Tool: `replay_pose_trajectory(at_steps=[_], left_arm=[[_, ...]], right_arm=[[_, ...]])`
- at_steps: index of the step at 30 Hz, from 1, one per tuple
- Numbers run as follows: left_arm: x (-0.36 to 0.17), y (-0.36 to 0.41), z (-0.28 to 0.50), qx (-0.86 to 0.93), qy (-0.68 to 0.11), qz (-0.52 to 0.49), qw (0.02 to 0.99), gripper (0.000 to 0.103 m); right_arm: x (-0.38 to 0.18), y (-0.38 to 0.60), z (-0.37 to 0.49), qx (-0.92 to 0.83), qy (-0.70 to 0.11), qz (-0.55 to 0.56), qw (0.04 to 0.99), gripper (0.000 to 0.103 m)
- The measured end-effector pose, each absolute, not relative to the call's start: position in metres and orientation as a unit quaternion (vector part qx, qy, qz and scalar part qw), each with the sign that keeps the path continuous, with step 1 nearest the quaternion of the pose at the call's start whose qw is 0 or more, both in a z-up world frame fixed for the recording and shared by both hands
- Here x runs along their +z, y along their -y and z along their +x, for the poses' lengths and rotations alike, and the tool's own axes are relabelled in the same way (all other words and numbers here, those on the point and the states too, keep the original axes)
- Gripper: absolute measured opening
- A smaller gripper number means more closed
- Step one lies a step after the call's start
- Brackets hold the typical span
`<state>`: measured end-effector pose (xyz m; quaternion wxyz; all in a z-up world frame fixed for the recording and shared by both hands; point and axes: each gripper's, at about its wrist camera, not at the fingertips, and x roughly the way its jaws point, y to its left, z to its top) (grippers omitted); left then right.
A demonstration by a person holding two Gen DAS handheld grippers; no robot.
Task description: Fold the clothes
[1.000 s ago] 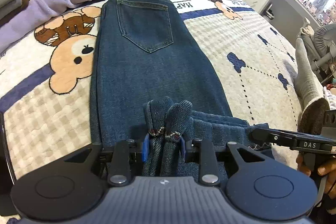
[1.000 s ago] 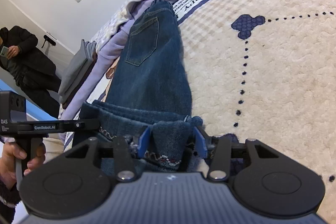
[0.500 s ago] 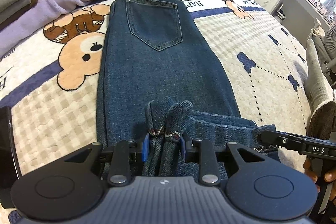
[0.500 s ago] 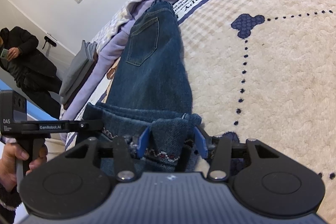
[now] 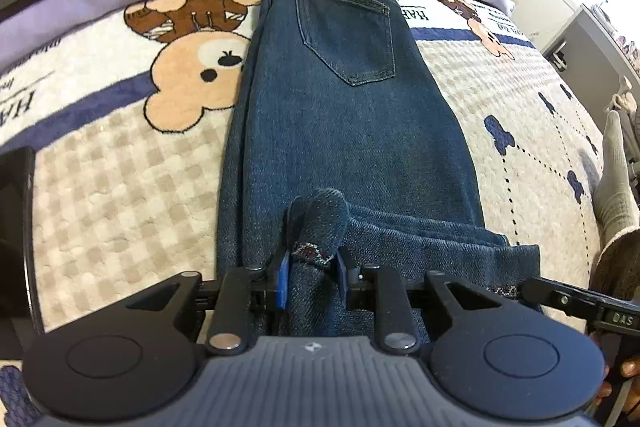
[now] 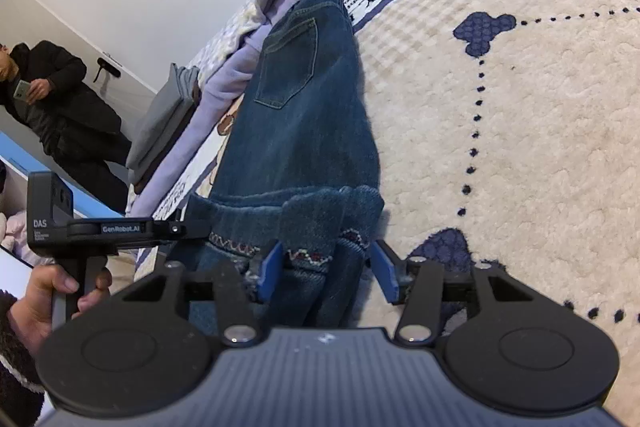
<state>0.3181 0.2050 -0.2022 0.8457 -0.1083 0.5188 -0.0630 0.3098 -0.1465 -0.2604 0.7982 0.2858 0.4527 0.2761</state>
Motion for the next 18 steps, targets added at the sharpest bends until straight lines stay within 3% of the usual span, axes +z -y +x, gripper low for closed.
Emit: replay_pose_trajectory(at_steps=[2,6,8,10,13,18], left_arm=[[-0.202,-0.207,0.32,-0.07,-0.521,-0.11,0.843,0.033],[-0.205,-0.208,0.322,-0.078,-0.524,-0.116,0.84,0.034],[-0.206,-0.208,0.322,-0.081,-0.522,-0.12,0.841,0.034],[-0.207,-0.206,0.32,-0.087,-0.515,-0.118,0.845,0.03],[-0.205,-0.203,0.313,-0.096,-0.5,-0.114,0.853,0.022],[-0.198,-0.201,0.303,-0.098,-0.468,-0.129,0.869,0.02]], right_arm=[[-0.266,0.146,0.316,0.275,-0.454,0.302,0.792,0.056],[-0.279,0.141,0.325,0.27,-0.464,0.325,0.778,0.056],[-0.278,0.138,0.323,0.27,-0.455,0.319,0.786,0.049],[-0.271,0.134,0.318,0.274,-0.438,0.302,0.801,0.032],[-0.258,0.128,0.307,0.278,-0.409,0.263,0.829,0.028],[-0.234,0.125,0.292,0.279,-0.351,0.227,0.864,0.026]])
